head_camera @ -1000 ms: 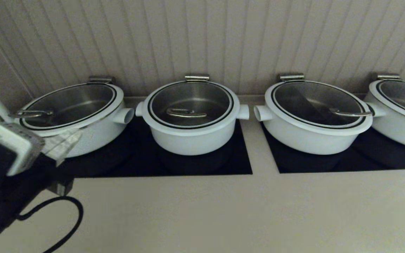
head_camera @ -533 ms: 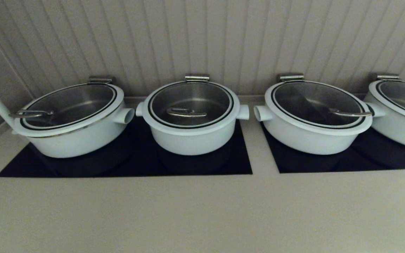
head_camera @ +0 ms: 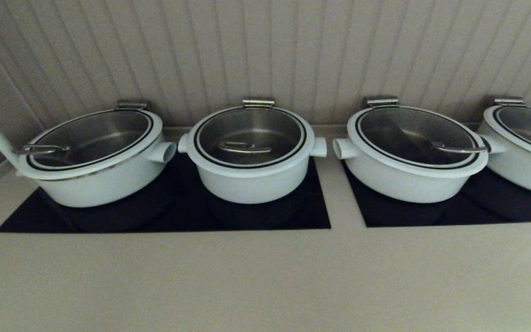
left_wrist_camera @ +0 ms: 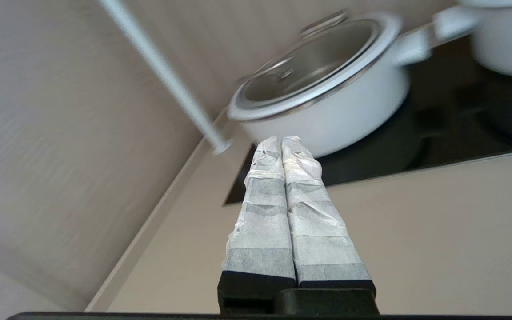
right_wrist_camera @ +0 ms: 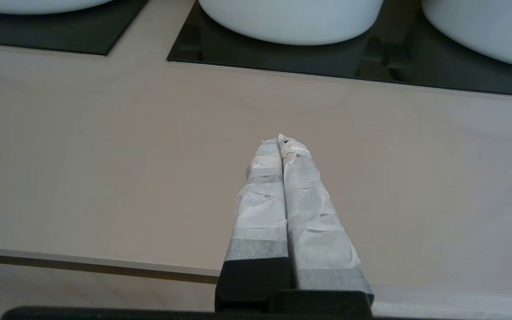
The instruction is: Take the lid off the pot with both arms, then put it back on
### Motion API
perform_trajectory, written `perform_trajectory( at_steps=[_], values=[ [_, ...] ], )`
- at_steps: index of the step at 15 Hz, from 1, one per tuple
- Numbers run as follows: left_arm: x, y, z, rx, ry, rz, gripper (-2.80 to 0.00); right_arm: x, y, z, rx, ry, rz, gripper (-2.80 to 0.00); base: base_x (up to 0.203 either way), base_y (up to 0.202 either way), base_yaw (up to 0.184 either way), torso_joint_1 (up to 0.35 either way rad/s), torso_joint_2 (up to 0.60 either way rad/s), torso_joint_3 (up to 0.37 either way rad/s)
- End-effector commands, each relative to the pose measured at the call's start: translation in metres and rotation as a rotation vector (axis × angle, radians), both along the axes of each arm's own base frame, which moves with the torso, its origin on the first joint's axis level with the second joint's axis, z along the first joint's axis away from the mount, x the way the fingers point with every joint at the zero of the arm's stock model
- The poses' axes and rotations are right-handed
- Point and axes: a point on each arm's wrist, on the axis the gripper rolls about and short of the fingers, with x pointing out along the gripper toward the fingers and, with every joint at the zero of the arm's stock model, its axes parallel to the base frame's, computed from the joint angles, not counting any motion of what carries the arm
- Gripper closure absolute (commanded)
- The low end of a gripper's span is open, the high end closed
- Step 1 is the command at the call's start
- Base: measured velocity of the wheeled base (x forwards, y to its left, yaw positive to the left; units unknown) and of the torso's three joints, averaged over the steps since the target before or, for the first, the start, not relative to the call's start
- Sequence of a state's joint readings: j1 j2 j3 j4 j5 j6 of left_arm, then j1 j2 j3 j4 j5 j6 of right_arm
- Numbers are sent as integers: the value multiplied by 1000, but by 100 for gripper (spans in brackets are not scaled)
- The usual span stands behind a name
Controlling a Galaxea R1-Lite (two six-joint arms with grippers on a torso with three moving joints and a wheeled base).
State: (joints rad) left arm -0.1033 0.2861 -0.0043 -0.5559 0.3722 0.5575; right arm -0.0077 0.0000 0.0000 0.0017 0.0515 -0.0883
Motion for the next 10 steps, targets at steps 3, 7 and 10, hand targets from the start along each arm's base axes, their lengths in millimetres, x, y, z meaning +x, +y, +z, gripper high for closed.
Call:
perform_trajectory(
  at_steps=[3,7,10],
  values=[
    [-7,-1,-5,63,8,140,0,0,0,0,-1,0,1,0,0,0,0,0,0,0],
    [-20,-1,-31,49,83,107,0,0,0,0,-1,0,1,0,0,0,0,0,0,0],
    [-24,-3,-42,-25,84,-35,0,0,0,0,-1,0,1,0,0,0,0,0,0,0]
  ],
)
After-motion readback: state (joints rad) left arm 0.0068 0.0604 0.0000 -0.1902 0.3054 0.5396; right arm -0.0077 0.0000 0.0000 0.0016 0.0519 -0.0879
